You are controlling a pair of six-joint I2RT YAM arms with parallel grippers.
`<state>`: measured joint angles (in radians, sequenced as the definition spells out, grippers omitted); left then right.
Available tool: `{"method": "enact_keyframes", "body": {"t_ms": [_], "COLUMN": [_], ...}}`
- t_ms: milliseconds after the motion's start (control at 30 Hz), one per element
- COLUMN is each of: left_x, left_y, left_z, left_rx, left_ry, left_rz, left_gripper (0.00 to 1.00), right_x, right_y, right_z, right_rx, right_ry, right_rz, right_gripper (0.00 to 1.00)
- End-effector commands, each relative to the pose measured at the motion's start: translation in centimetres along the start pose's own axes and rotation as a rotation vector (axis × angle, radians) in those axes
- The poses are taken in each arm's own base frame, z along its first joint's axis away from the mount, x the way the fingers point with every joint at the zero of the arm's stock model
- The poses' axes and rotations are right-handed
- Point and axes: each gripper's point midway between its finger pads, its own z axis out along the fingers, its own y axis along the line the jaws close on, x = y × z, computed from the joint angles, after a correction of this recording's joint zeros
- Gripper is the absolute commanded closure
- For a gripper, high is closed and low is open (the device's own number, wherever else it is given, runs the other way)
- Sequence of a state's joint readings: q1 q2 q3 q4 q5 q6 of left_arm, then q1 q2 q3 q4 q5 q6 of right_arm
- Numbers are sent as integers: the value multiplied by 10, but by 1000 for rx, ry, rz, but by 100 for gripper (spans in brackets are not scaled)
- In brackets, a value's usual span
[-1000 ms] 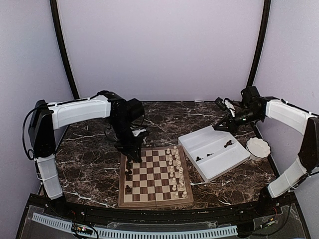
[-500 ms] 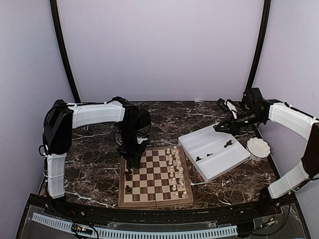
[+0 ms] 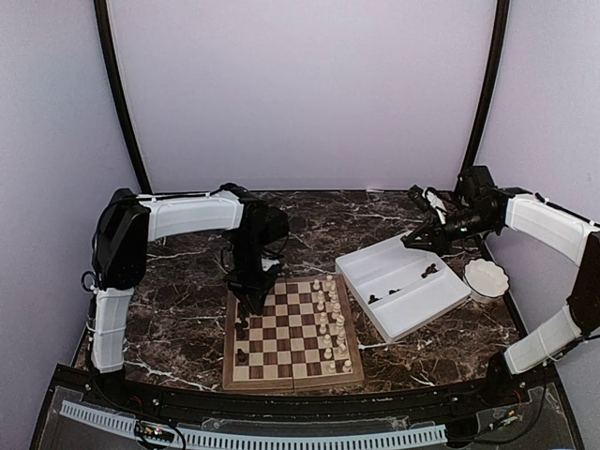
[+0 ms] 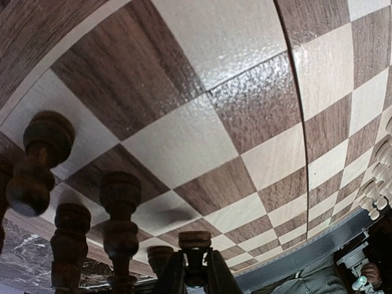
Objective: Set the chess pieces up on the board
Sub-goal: Place the pawn at f7.
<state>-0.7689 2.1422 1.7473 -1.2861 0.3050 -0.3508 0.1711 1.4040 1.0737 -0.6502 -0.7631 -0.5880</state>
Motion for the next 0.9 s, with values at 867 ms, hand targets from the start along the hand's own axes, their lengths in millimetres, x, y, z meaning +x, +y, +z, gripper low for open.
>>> {"method": "enact_keyframes", "body": {"t_ms": [867], "left_x": [5], "left_y": [-28], "left_z": [-5], "left_rx": [-20], "left_ry": [-42], "left_rz": [149], "left_gripper": [100], "right_x": [-7], "right_y": [5], "right_z": [-4], "right_rx": [-2], "right_ry": [-26], "right_rz": [-15], "right_gripper": [94]}}
